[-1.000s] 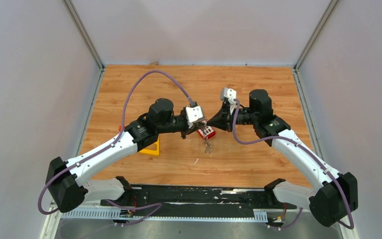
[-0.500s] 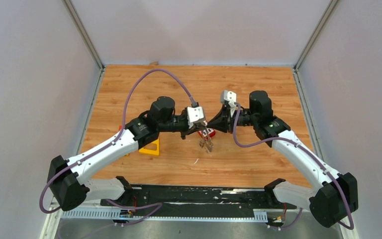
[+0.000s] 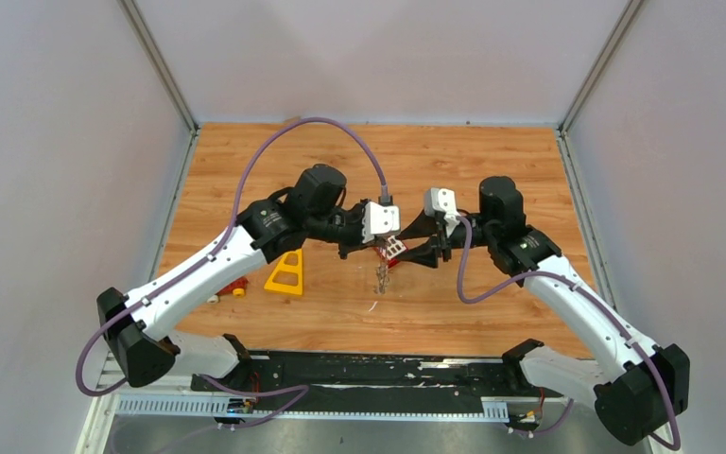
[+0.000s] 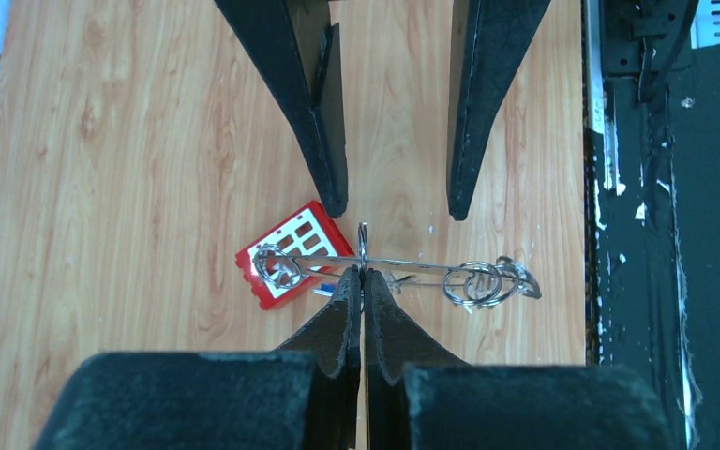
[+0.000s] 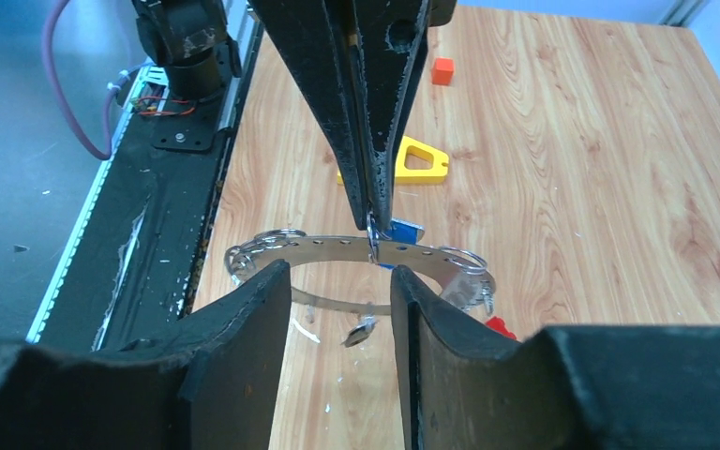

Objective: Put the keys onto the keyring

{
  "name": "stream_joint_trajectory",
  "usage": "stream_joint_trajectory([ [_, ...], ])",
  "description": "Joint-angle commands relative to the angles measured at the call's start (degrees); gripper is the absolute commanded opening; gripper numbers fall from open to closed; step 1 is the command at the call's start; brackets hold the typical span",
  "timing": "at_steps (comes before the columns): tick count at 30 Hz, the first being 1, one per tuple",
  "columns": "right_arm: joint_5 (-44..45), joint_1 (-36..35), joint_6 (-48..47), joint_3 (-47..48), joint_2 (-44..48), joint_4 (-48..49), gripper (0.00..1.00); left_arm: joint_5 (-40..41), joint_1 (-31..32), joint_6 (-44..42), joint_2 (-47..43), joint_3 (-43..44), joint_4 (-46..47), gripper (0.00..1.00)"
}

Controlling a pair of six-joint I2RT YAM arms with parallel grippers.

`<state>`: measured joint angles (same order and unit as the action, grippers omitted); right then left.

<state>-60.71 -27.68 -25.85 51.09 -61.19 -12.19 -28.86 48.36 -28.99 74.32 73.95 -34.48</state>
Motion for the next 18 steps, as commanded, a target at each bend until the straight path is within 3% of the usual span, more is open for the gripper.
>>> stream_joint_trajectory([
  [1,-3.37,-1.34,0.2,0.03,0.09,2.14,0.43,3.81,2.42,-1.78,0.83,6.06,-7.75,0.0],
  [8,-2.71,-2.63,4.09,0.47,-0.92,5.27,0.4,4.87,3.85,2.59,5.42,14.85,-17.25,0.0],
  [18,-3.31,-2.64,6.9,0.76,-0.38,6.67,0.34,6.35,4.9,5.74,7.8,18.93,-20.85,0.0],
])
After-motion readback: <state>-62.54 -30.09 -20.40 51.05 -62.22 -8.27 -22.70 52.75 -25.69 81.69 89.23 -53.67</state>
